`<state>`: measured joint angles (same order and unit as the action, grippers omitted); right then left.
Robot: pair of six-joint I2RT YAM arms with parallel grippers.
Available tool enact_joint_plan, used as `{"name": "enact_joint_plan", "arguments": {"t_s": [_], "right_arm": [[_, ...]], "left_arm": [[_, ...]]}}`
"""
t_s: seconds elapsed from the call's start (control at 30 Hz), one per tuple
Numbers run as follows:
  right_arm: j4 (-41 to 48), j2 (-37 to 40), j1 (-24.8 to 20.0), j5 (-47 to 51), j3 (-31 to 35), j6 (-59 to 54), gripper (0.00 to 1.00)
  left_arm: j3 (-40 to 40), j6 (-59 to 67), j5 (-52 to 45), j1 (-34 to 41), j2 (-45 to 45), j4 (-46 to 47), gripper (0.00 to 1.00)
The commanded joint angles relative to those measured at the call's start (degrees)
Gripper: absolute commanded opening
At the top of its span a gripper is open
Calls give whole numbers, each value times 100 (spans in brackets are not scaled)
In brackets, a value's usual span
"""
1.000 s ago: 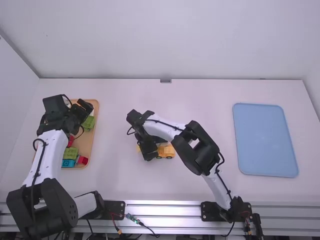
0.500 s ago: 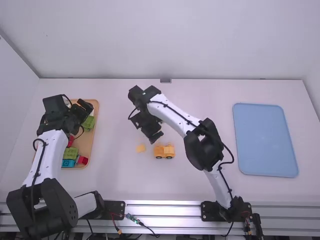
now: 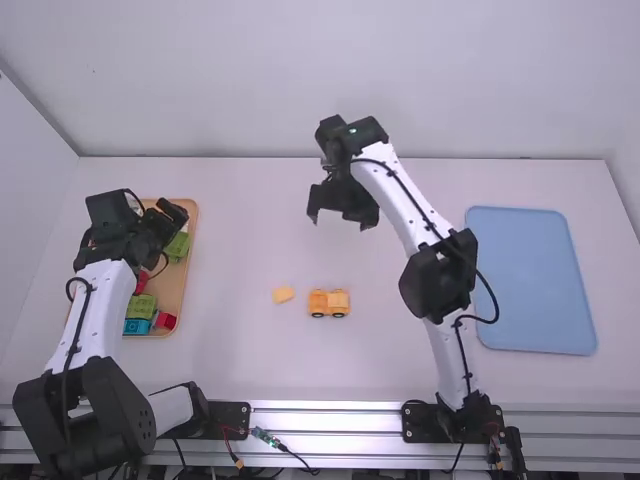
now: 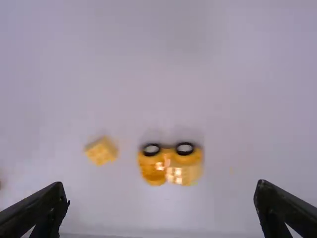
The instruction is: Assemble lego blocks to make yellow taxi
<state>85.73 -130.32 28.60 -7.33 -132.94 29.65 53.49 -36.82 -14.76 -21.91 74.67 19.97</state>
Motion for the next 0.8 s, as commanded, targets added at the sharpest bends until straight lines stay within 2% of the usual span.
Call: {"name": "enact_joint_plan", "arguments": {"t_s": [0.0,0.1,0.2,0.33,0.5,0.77], "right_arm": [[214,-50,-229,59,72,-1843,99],[234,-52,-468,122,98,-2247,99],[105,-50,-588,98,98,-2583,99],[-92,-2,-649,-514,96,-3451,99],[-424,352,-472,-743,98,-4083,99],[-837,1062,-39,-892,315,-4924,99]], "left_arm": [[-42,1174,-988,-22,-87,-79,99],[-42,2157,-2063,-15,-87,-315,99],[-42,2804,-2669,-17,-87,-356,99],[-107,3611,-3119,39,-87,-291,99],[-470,4712,-3766,426,-87,-695,99],[-1270,5851,-3836,1023,-87,-1598,99]]}}
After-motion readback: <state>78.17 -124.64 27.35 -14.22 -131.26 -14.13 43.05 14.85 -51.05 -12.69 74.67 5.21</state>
